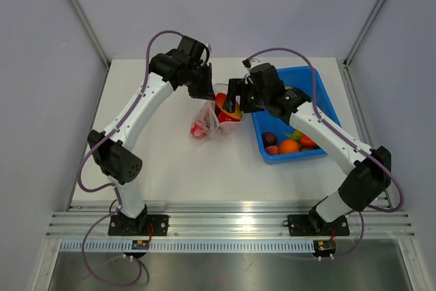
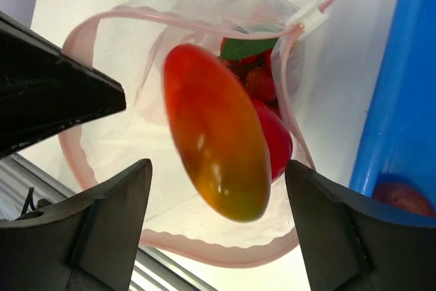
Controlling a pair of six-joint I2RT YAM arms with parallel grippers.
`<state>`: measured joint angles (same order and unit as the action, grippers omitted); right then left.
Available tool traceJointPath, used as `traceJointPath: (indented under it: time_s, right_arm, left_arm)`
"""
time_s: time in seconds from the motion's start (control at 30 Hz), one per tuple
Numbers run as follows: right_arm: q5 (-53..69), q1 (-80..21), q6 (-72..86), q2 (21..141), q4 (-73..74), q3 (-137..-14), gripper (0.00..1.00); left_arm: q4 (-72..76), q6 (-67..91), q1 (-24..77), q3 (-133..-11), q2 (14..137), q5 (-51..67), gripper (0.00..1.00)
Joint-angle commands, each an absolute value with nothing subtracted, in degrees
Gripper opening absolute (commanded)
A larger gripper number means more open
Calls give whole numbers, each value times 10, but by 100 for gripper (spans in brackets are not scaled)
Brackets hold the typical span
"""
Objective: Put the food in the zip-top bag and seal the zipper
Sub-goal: Place the fake fruit in the zipper food storage bag.
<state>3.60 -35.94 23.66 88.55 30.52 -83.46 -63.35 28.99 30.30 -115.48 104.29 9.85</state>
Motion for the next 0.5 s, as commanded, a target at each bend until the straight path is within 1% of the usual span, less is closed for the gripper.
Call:
traceJointPath:
  time_s: [0.0, 0.13, 0.23, 0.3, 0.47]
  right_arm:
    - [4, -365, 208, 833, 326, -855, 87]
    - [-42, -365, 208, 798, 340, -860, 87]
    - [-72, -360, 214, 784, 345, -849, 82]
    - [-68, -346, 221, 787, 357, -839, 78]
    - [-34, -337, 245, 801, 362, -806, 75]
  left_arm:
    - [-623, 290, 301, -1180, 1014, 105, 0]
    - [-616, 292, 301, -1180, 1023, 114, 0]
    - [-611, 293, 301, -1182, 1027, 120, 0]
    - [-612, 292, 301, -1183, 1027, 122, 0]
    - [-611, 289, 300, -1183, 1025, 124, 0]
